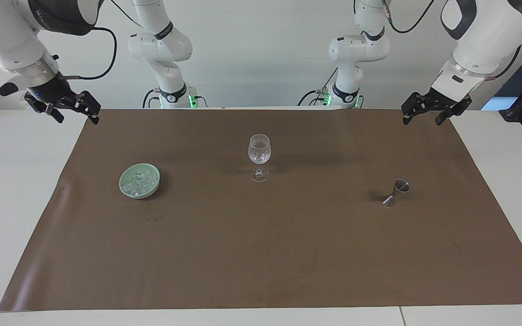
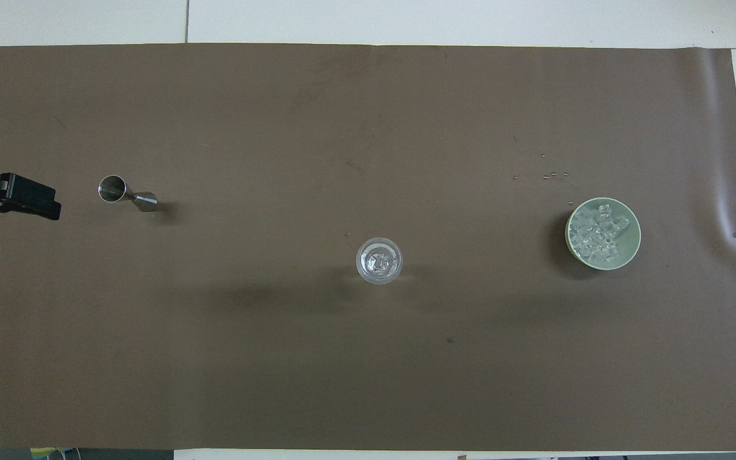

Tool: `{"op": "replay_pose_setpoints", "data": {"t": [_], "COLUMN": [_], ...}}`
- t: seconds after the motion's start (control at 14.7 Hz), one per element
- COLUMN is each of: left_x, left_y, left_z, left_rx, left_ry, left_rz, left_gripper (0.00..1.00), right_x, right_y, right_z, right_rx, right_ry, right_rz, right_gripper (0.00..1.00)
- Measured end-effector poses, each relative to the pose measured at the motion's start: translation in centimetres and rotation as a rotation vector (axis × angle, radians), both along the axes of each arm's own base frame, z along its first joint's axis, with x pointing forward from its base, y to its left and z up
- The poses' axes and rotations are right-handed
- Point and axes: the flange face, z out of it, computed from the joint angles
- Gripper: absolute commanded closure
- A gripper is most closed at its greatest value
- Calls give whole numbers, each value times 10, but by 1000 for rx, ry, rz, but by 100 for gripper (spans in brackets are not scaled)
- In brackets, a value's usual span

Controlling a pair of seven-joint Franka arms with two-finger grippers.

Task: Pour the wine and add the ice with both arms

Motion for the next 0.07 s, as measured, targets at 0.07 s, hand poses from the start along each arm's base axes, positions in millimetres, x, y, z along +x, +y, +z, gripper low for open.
{"op": "replay_pose_setpoints", "data": {"t": [0.07], "left_x": [0], "left_y": [0], "left_z": [0], "left_rx": [0], "left_ry": [0], "left_rz": [0], "left_gripper": [0], "right_x": [0], "right_y": [0], "right_z": [0], "right_rx": [0], "right_ry": [0], "right_rz": [0], "right_gripper": [0]}}
